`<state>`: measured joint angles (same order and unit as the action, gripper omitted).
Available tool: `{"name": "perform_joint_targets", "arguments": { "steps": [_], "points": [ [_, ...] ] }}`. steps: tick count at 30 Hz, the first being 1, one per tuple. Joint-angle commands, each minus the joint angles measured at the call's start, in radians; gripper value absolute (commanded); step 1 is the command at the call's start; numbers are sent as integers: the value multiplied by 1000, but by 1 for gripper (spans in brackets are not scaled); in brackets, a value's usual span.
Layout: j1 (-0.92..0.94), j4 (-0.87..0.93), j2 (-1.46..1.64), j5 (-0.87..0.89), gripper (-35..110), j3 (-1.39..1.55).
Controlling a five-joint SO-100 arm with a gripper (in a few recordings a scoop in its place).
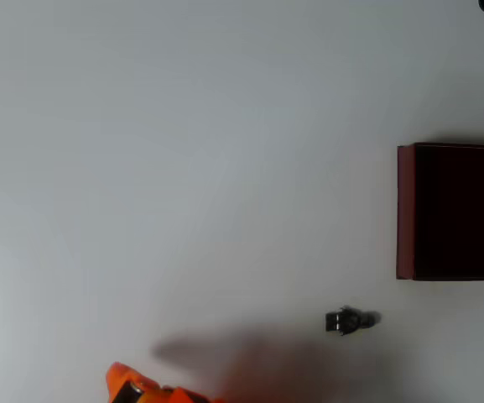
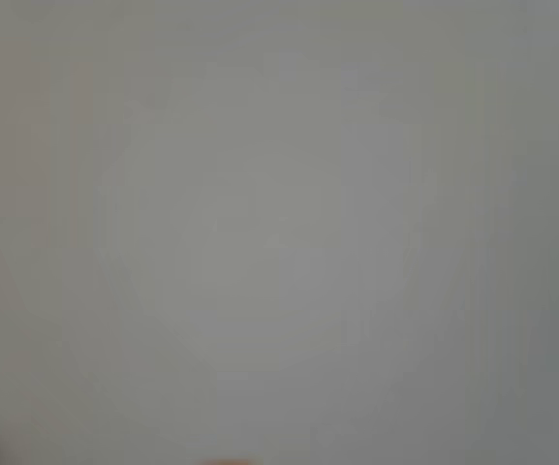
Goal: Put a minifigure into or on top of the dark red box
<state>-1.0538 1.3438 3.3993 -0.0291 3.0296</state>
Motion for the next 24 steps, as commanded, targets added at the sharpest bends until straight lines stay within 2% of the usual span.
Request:
{"name": "perform_joint_targets", "arguments": {
  "steps": [1,12,15,17,20,24],
  "points": [
    [-12,14,11,-8,0,-9],
    [-11,14,11,-6,0,-9],
    [23,12,11,61,0,-11],
    [98,-32,11,95,0,-9],
    [229,-64,11,18,1,-77],
    [408,-135,2,-132,15,-123]
  ]
}}
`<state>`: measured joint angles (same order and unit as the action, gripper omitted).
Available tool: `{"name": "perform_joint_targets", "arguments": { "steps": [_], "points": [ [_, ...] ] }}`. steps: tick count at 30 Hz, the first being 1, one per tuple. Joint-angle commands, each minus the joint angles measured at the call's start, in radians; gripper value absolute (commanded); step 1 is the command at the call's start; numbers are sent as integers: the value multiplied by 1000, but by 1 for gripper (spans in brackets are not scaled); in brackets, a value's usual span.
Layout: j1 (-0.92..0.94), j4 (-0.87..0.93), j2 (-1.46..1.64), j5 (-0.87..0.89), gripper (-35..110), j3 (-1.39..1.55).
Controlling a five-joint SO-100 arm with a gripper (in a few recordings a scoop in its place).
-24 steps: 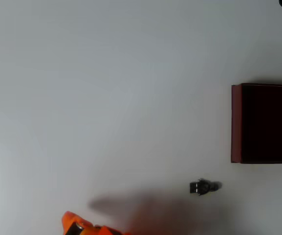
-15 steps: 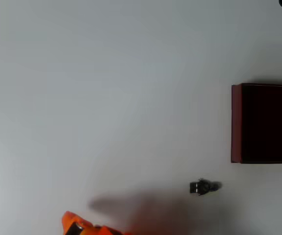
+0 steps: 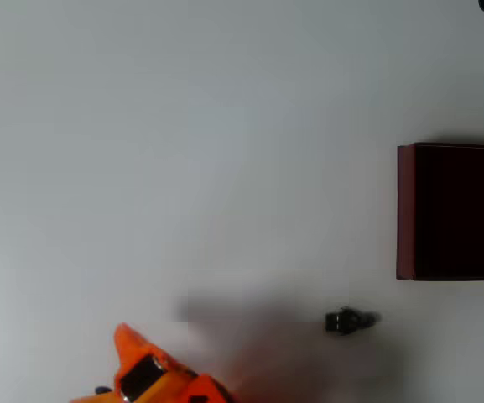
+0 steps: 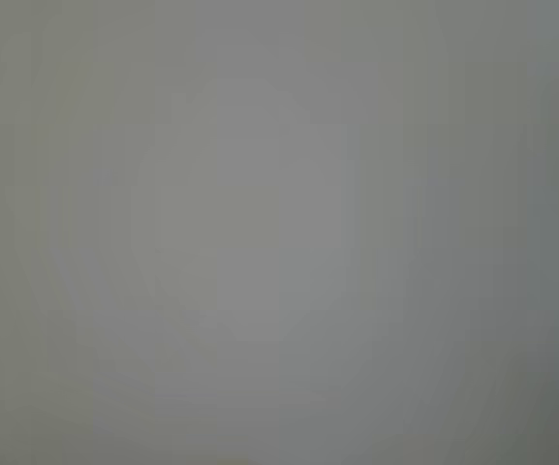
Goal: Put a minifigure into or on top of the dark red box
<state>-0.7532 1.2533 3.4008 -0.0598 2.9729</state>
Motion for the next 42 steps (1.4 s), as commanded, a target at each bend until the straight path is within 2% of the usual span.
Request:
{"name": "perform_joint_targets", "arguments": {
  "steps": [1,8,16,22,26,36,42],
  "points": [
    [178,-54,-38,-127,16,-86],
    [568,-78,-376,-330,26,-281],
    [1051,-40,-989,-581,33,-534],
    [1258,-34,-1371,-689,39,-678],
    [1345,-57,-1422,-726,40,-673],
    [1580,29,-1249,-721,41,-606],
    [1559,-35,-1307,-699,41,-561]
  ]
}}
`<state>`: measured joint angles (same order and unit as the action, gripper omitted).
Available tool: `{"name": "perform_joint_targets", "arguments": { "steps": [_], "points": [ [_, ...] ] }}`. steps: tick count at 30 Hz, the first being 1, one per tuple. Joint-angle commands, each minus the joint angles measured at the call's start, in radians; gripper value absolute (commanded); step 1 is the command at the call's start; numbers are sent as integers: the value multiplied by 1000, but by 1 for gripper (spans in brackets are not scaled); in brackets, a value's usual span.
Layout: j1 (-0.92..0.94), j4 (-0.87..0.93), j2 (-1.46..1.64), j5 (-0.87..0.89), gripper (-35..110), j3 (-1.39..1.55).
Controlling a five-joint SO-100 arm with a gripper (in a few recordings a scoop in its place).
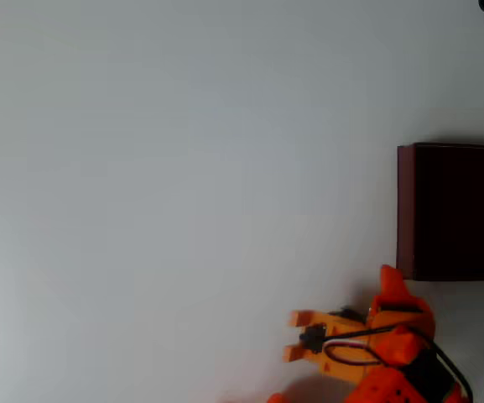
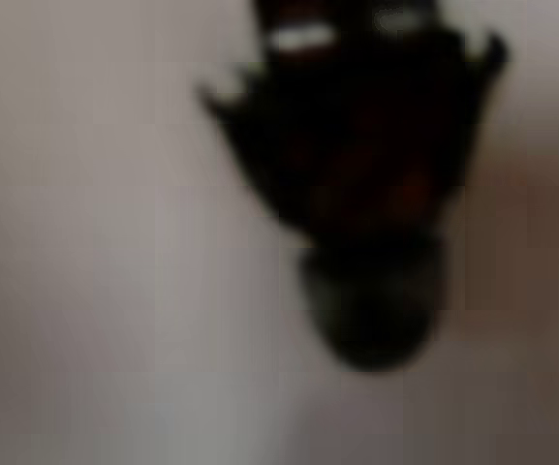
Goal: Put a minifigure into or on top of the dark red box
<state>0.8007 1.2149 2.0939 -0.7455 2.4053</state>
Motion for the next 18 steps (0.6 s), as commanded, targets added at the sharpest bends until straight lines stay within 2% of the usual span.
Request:
{"name": "perform_joint_targets", "arguments": {
  "steps": [1,7,18],
  "points": [
    [-5,-5,-3,-8,41,12],
    [-44,-98,-14,-5,41,83],
    [-43,-137,-78,-9,38,81]
  ]
}}
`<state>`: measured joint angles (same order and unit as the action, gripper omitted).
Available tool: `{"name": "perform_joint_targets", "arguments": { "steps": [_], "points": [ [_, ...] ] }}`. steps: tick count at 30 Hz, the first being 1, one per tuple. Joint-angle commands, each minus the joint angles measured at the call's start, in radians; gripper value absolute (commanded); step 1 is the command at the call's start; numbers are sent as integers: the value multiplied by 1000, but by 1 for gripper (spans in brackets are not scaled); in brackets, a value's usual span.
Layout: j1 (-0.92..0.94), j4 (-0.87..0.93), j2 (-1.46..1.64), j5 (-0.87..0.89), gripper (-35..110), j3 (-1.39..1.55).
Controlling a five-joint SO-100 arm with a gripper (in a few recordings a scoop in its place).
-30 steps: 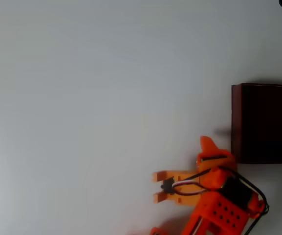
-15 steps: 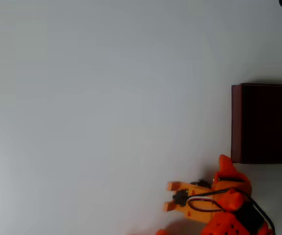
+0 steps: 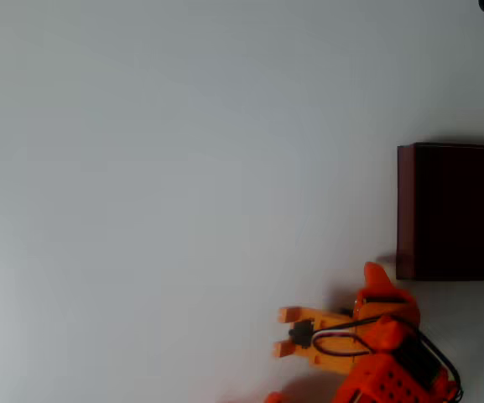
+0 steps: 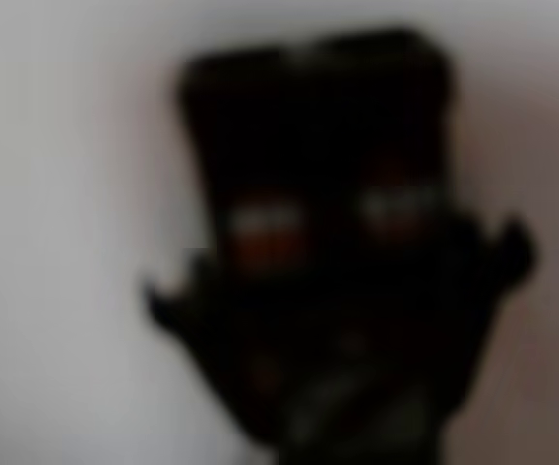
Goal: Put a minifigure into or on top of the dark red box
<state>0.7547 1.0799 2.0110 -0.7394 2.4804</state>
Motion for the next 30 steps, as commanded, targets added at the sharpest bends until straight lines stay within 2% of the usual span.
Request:
{"name": "perform_joint_targets", "arguments": {
  "steps": [1,13,17,30],
  "points": [
    [3,-3,-8,-12,37,5],
    [-12,-29,-103,-14,24,-26],
    [-21,-26,-123,-20,14,-40],
    [-26,-8,-166,-21,0,-67]
  ]
}}
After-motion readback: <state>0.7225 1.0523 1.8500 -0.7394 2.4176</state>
